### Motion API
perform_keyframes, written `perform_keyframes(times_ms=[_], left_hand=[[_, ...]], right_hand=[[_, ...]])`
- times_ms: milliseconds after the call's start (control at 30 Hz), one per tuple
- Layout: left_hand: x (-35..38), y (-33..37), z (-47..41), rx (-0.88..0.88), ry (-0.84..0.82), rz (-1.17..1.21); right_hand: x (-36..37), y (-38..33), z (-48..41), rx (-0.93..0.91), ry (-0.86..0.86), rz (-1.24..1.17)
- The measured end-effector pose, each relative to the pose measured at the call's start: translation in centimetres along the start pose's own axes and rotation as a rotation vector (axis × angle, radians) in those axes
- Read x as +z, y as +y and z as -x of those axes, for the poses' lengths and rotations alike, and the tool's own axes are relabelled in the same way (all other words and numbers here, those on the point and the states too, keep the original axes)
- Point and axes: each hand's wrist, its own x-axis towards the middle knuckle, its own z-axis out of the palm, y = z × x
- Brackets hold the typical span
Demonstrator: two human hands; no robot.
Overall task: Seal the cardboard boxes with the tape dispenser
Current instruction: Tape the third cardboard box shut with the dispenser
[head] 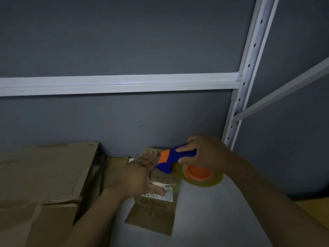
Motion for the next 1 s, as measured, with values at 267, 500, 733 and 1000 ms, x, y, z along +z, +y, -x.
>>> perform_keyframes(times_ms=[267, 500, 733, 1000], left_hand=[[0.8, -1.4, -0.8, 0.066, 0.005, -0.027], [0.5, -1.7, -0.8, 0.068, -0.077, 0.018], [0.0, -0.1, -1.0, 0.133, -0.150, -0.037], [0.5, -0.4, -1.8, 0.115, -0.131, -0.003]], right_hand=[[-0.5, 1.2, 5.3, 0.147, 0.001, -0.196], [0.3, 1.9, 7.6, 0.194, -0.008, -0.216], [4.5, 1.3, 7.8, 0.214, 0.021, -0.302], [7.6, 0.9, 8.0, 0.282, 0.003, -0.550]])
